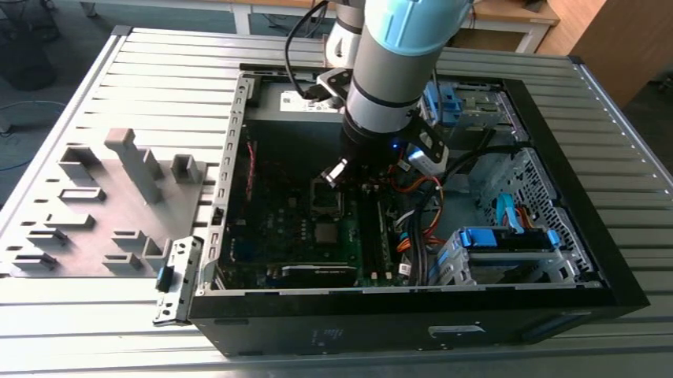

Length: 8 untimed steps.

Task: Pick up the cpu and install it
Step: 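Close the cpu cover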

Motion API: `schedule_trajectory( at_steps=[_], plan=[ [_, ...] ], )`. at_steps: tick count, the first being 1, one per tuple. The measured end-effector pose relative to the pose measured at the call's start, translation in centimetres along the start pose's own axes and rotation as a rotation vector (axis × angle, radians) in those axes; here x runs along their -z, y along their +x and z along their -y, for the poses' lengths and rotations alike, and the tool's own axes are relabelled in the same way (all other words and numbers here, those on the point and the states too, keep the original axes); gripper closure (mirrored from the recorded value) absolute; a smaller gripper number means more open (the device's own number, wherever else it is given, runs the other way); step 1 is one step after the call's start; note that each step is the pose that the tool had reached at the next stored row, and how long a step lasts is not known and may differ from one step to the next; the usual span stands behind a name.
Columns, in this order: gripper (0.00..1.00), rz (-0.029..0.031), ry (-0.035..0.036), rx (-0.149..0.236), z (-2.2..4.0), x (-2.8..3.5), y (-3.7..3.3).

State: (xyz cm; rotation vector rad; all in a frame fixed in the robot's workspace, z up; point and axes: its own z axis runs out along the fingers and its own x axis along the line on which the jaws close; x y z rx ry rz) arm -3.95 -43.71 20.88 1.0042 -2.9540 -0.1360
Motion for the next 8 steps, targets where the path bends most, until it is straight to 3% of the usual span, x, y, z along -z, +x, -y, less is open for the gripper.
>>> schedule_trajectory(
  at_steps=[8],
  plan=[
    [0.89, -0.0004, 0.0003, 0.000, -0.28, -0.42, 0.08]
  ],
)
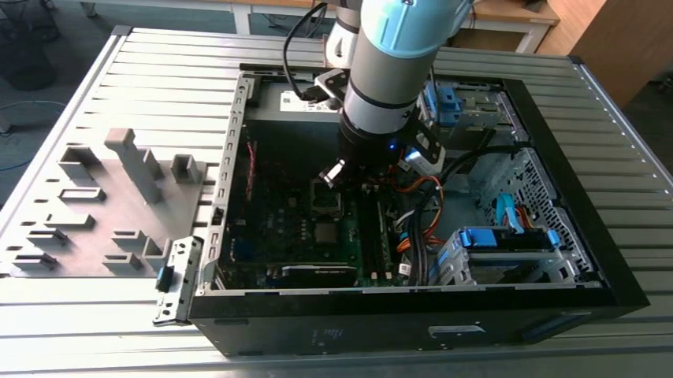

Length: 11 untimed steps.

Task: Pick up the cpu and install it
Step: 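Close the cpu cover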

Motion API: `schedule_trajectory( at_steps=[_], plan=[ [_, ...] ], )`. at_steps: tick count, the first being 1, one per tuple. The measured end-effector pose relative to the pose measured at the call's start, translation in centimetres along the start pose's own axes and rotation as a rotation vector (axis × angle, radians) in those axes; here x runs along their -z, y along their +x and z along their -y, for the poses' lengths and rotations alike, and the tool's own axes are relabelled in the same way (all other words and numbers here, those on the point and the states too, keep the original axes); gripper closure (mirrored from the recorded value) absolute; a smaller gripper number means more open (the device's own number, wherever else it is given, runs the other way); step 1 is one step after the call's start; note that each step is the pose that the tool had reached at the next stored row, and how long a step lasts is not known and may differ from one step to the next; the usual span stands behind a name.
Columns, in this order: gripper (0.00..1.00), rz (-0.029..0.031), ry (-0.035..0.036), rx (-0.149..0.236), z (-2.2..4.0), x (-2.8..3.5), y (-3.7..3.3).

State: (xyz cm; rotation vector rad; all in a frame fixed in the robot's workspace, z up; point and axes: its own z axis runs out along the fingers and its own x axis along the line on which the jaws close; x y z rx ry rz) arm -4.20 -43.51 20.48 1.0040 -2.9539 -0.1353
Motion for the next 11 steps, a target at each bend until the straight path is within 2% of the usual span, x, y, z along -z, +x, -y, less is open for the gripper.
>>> schedule_trajectory(
  at_steps=[11],
  plan=[
    [0.89, 0.0000, 0.0002, 0.000, -0.12, -0.11, 0.12]
  ],
)
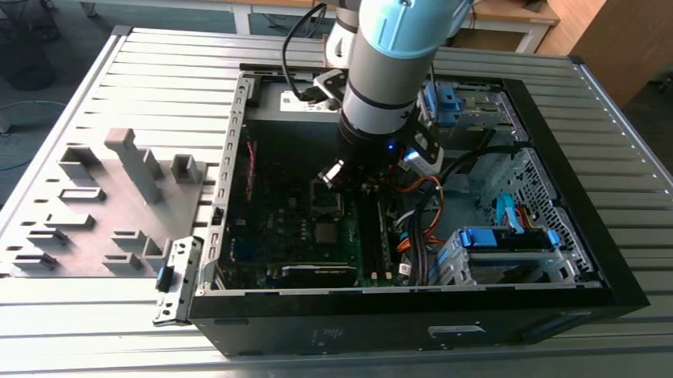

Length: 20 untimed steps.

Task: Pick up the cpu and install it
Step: 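Close the cpu cover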

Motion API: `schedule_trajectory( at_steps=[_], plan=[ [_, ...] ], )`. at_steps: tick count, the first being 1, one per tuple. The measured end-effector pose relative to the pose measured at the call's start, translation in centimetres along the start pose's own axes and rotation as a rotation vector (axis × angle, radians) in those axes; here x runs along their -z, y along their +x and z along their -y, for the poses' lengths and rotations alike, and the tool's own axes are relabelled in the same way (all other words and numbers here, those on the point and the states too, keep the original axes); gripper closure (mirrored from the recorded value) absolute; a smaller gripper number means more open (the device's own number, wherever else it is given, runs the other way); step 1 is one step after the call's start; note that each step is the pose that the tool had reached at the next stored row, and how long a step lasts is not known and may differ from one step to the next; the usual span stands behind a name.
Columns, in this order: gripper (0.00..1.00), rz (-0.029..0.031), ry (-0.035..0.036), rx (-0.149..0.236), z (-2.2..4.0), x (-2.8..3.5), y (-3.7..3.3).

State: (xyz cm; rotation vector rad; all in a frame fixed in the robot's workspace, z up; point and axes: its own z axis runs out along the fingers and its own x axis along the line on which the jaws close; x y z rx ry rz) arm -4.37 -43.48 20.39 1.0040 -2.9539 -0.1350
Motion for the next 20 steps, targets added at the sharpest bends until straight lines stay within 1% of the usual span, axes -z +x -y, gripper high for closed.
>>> schedule_trajectory(
  at_steps=[3, 8, 11, 17, 20],
  plan=[
    [0.89, -0.0001, 0.0000, 0.000, -0.03, -0.06, 0.06],
    [0.89, -0.0016, 0.0012, 0.000, 0.00, -0.47, 0.10],
    [0.89, -0.0010, 0.0009, 0.000, 0.01, -0.65, 0.09],
    [0.89, -0.0009, 0.0008, 0.000, 0.01, -0.67, 0.09],
    [0.89, 0.0007, -0.0003, 0.000, -0.02, -0.50, 0.07]
  ],
)
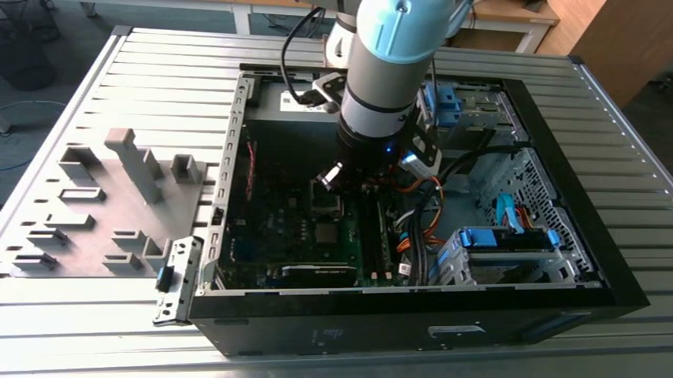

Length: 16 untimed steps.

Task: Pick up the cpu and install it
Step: 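Close the cpu cover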

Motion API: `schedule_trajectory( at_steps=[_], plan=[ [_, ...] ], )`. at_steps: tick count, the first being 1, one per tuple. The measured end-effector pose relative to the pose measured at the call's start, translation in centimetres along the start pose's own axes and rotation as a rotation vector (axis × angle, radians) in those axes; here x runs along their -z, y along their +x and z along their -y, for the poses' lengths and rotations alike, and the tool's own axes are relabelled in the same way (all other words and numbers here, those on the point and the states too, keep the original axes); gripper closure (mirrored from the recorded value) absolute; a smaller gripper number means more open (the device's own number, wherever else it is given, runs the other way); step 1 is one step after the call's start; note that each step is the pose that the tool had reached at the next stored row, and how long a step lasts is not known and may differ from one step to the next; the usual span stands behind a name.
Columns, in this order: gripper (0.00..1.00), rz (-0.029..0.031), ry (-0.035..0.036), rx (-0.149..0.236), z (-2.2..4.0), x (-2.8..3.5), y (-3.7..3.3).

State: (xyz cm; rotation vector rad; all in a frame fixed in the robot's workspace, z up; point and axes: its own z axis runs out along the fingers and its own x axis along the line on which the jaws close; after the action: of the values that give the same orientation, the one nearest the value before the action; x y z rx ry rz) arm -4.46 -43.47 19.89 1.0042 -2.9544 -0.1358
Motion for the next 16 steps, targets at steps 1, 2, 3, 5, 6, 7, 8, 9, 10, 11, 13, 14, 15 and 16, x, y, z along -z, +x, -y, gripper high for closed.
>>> schedule_trajectory(
  at_steps=[1, 2, 3, 5, 6, 7, 8, 9, 10, 11, 13, 14, 15, 16],
  plan=[
    [0.89, 0.0008, -0.0006, 0.000, -0.02, 0.12, -0.01],
    [0.89, 0.0010, -0.0009, 0.000, -0.04, 0.30, -0.01],
    [0.89, -0.0002, -0.0003, 0.000, -0.04, 0.51, 0.00],
    [0.89, -0.0001, -0.0005, 0.000, -0.06, 0.78, 0.00],
    [0.89, -0.0001, -0.0005, 0.000, -0.06, 0.82, 0.00],
    [0.89, 0.0000, -0.0006, 0.000, -0.06, 0.82, 0.00],
    [0.89, 0.0000, -0.0006, 0.000, -0.06, 0.82, 0.00],
    [0.89, -0.0002, -0.0005, 0.000, -0.06, 0.83, 0.01],
    [0.89, -0.0002, -0.0005, 0.000, -0.06, 0.83, 0.01],
    [0.89, -0.0002, -0.0005, 0.000, -0.06, 0.81, 0.01],
    [0.89, -0.0002, -0.0006, -0.001, -0.05, 0.74, 0.01],
    [0.89, 0.0002, -0.0005, -0.004, -0.04, 0.69, 0.01],
    [0.89, 0.0008, -0.0003, -0.012, -0.04, 0.65, 0.01],
    [0.89, 0.0015, -0.0002, -0.021, -0.03, 0.63, 0.01]
  ],
)
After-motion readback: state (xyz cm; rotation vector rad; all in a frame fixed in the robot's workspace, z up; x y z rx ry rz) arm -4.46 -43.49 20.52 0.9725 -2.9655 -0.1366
